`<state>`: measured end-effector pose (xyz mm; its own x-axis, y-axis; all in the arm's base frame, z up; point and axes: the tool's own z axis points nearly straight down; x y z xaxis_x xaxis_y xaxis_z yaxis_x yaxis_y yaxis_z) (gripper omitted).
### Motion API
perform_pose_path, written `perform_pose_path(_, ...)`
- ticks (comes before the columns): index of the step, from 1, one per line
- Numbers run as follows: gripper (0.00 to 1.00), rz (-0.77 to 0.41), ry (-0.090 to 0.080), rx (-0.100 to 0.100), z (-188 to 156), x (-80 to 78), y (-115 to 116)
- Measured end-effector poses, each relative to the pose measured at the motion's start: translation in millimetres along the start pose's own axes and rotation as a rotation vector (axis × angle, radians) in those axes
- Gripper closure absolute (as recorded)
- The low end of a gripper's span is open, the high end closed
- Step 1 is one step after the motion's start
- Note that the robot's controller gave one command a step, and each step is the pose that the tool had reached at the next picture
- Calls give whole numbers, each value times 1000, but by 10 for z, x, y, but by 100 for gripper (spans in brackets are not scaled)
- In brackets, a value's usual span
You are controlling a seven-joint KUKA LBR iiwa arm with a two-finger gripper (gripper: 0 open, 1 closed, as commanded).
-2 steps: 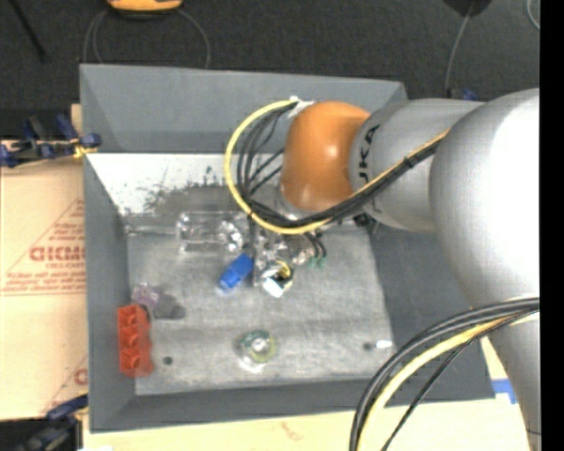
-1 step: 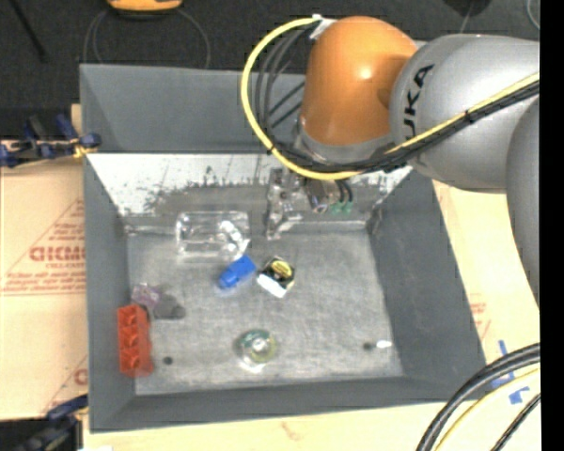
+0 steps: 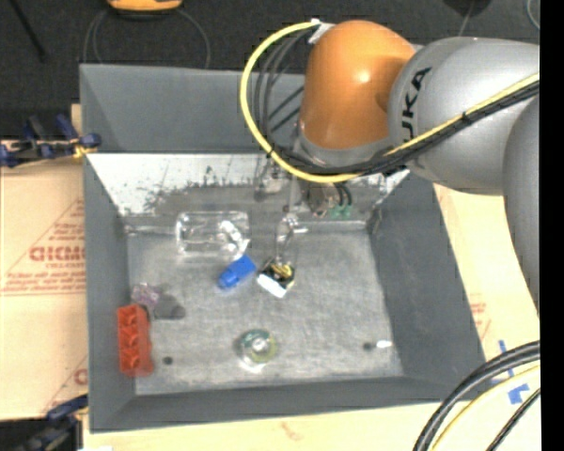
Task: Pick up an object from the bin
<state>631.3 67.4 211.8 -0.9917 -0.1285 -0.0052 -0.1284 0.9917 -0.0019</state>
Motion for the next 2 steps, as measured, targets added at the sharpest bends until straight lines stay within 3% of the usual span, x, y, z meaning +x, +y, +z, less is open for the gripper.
perform_pose_path(1,0,-330,-23,0,914,-28,-186)
perform_pose_path(2,0,-596,0,-4,866,242,270)
